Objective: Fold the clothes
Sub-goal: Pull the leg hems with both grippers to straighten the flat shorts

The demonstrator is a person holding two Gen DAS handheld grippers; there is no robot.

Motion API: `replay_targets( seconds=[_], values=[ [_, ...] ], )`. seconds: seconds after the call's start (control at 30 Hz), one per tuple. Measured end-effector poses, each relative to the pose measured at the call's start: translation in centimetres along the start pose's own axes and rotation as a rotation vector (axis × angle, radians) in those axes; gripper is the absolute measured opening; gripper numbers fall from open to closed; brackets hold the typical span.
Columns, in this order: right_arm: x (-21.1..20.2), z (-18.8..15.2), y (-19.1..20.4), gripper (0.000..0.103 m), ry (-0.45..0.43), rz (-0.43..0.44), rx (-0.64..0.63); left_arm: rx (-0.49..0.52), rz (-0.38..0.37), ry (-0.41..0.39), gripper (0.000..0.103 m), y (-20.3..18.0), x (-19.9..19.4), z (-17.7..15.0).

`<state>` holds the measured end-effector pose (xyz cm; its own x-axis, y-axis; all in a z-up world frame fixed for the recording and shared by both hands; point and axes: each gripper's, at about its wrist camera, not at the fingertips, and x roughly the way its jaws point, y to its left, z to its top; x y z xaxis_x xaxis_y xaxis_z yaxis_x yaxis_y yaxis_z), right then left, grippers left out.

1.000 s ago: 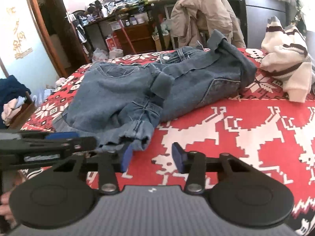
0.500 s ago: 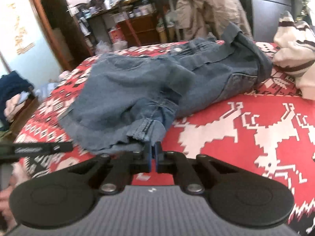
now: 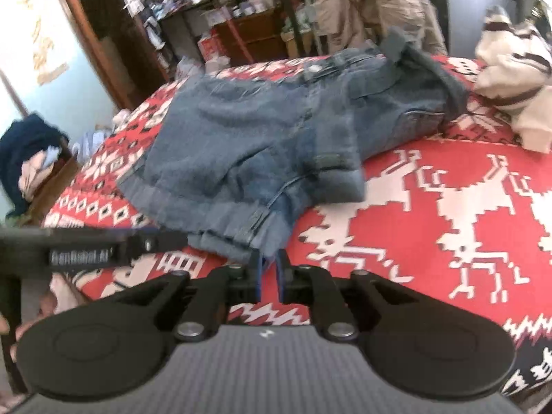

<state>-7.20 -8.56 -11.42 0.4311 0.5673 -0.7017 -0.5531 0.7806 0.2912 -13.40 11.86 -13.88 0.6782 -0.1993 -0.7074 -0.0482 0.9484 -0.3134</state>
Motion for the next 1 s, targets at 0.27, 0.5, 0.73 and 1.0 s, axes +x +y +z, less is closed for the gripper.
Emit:
replay_targets(
  seconds=[0.27, 0.5, 0.73, 1.0],
  values=[
    [-1.4, 1.3, -4.4, 0.029, -0.046, -0.063, 0.107, 0.009, -0.097, -0.005, 0.044, -2.4, 1.5, 0.5],
    [-1.6, 1.0, -5.9, 0.031, -0.057, -0.070, 0.157, -0.154, -0.190, 0.081, 0.044, -1.6, 3.8, 0.6],
    [-1.6, 0.7, -6.2, 0.033, -0.062, -0.068, 0.167, -0.199, -0.173, 0.043, 0.044, -2.1, 4.2, 0.8],
    [-0.1, 1.8, -5.9, 0.035, -0.072, -0.055, 0.103, -0.002, -0.035, -0.026, 0.044, -4.8, 4.6, 0.6]
  ],
)
